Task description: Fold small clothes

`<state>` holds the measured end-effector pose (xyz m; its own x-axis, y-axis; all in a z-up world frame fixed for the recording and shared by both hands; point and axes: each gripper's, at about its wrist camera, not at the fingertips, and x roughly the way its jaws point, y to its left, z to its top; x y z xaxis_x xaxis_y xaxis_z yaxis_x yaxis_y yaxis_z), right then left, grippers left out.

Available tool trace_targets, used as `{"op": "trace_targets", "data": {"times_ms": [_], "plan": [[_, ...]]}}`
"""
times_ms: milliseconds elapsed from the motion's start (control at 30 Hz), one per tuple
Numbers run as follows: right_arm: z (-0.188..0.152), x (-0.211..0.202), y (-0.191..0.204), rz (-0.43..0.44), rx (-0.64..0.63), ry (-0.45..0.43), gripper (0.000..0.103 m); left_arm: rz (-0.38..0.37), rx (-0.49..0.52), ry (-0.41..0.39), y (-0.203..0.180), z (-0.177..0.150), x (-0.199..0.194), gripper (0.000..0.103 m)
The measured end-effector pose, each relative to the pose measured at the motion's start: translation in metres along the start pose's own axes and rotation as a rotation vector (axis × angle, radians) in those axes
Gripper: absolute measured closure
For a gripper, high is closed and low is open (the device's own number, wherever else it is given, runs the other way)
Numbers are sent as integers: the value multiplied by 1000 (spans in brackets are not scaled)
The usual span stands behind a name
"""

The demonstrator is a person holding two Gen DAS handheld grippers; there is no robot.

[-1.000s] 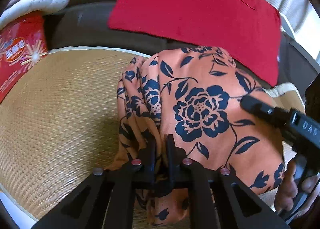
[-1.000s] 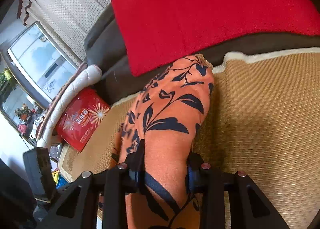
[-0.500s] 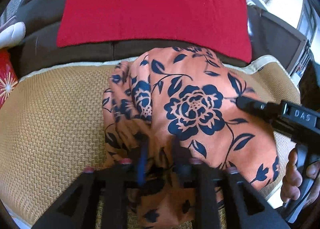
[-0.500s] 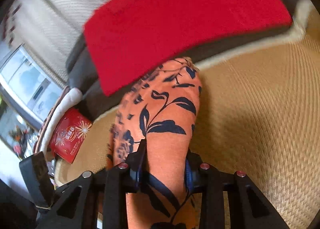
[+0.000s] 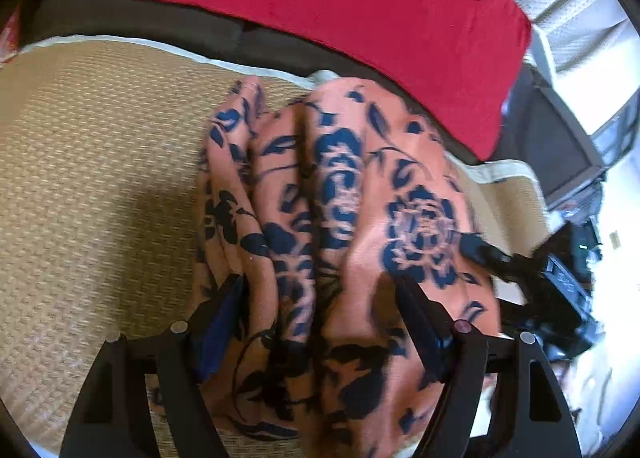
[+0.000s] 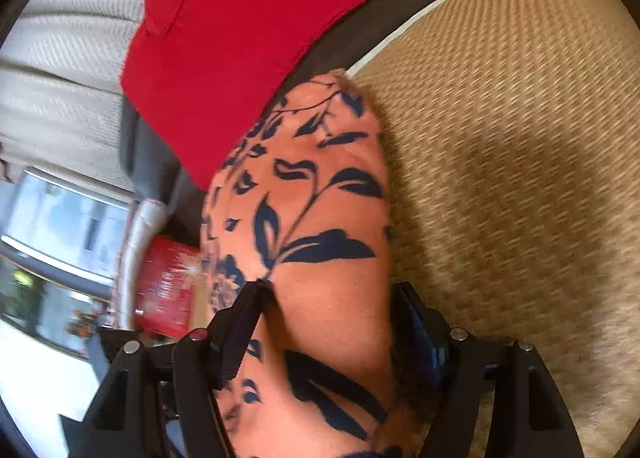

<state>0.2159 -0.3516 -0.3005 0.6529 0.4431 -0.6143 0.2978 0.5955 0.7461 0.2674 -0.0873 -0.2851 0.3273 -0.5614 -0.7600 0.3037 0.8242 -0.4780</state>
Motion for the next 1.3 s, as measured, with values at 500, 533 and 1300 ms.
{"op": "trace_targets", "data": {"times_ms": [500, 533, 1300], "plan": [[-24, -20, 74, -66, -264, -147, 62, -2, 113, -128, -41, -22, -44, 80], [-26, -21, 80, -68, -274, -154, 62, -4, 114, -130, -41, -25, -47, 80], [-86, -66, 71, -275, -183, -189, 42, 374, 257, -122, -67, -85, -67, 63]]}}
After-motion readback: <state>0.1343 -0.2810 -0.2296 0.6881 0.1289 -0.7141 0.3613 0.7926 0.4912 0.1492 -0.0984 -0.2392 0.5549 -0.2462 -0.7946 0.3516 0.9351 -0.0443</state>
